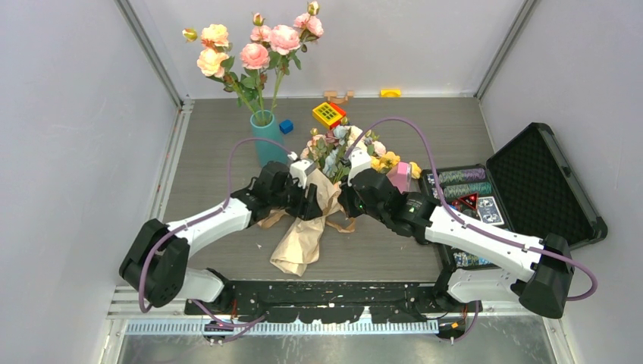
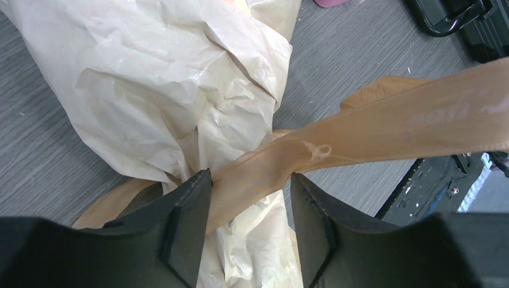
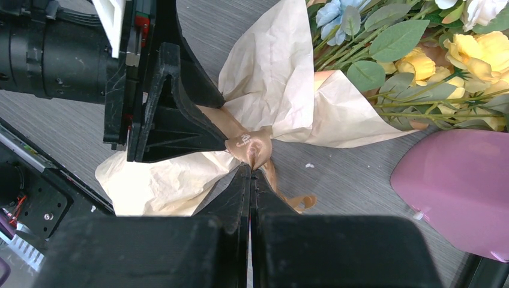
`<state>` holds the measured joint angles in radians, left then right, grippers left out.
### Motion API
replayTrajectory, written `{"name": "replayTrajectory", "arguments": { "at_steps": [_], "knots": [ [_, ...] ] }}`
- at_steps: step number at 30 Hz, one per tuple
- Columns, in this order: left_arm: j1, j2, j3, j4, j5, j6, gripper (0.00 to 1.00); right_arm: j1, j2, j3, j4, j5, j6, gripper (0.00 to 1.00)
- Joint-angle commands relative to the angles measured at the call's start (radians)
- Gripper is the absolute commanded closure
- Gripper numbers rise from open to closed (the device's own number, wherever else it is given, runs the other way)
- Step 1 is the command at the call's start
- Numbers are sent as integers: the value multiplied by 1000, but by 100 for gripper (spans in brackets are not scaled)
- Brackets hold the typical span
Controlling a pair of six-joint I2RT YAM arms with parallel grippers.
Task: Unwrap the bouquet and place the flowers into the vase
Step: Untie the ribbon from the wrapping paper.
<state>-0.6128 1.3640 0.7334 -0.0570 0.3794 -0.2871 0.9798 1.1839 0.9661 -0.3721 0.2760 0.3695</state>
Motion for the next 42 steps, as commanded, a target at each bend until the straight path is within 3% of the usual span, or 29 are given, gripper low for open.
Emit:
{"name": "replayTrajectory", "arguments": {
  "at_steps": [1, 7, 16, 20, 26, 32, 34, 42],
  "knots": [
    [-8, -63, -17, 23, -27, 0, 51, 6, -14, 5, 30, 21, 0, 100],
    [-11, -98, -36, 5, -68, 0, 62, 5, -13, 3, 30, 39, 7, 100],
    [-10, -93, -52, -25, -218, -53, 64, 5, -82, -16, -7, 195, 44, 100],
    [-10, -100, -74, 15, -237, -61, 53, 6, -111, -31, -22, 198, 44, 100],
    [-13, -51, -72, 124, -78, -53, 34, 6, -110, -32, -24, 176, 50, 100],
    [-19, 5, -22, 108, -134, -1, 27, 5, -116, -32, -16, 160, 54, 100],
    [-28, 15, -12, 107, -159, 10, 28, 6, -119, -32, -20, 159, 54, 100],
    [-57, 0, -5, 121, -262, 32, 50, 6, -121, -35, -23, 154, 57, 100]
  ]
}}
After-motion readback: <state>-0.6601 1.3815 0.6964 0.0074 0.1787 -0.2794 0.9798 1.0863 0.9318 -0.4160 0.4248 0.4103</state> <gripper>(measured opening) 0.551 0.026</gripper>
